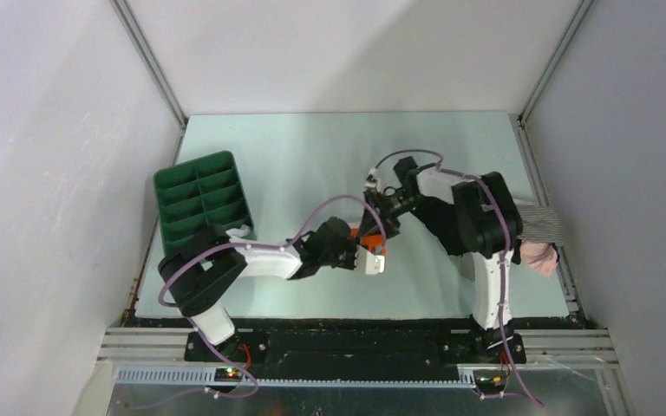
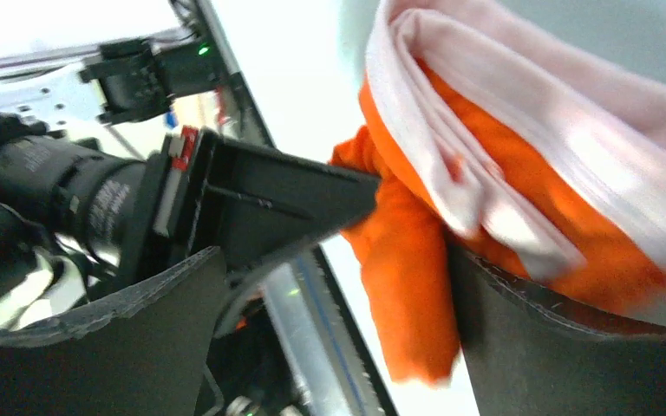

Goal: Roll the underwear
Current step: Roll the underwear to the center of the board.

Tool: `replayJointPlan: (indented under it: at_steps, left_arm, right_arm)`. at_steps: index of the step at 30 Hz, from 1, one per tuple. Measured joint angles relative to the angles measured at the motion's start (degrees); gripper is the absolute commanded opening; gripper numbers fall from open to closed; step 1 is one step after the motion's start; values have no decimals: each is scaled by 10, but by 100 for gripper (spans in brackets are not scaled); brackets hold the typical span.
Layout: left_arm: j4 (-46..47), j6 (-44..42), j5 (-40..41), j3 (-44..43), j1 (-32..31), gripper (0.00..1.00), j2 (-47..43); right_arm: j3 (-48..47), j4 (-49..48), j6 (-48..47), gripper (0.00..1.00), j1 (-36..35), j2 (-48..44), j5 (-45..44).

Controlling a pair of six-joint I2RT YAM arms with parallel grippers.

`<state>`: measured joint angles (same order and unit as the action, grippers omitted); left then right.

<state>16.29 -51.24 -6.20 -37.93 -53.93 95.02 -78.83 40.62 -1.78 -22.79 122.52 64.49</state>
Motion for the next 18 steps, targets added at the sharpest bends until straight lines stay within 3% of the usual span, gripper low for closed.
replayJointPlan:
  at_steps: [4,6,9,12,18]
  left_arm:
    - [-83,23,-111,-61,50,0,13]
    - [-121,17,-163,-78,72,0,15]
    - [-173,2,-230,-107,99,0,27]
    - [-235,-13,-287,-153,122,0,53]
    - [-318,-26,-374,-216,160,0,97]
  right_arm:
    - [15,2,-63,99,64,-97,-81]
    - [68,-54,-95,99,107,-210,-129]
    - [205,-184,-158,99,156,-456,-212]
    - [314,-264,-244,95,110,-628,-250]
    - [452,-270,-397,81,-85,-634,-320]
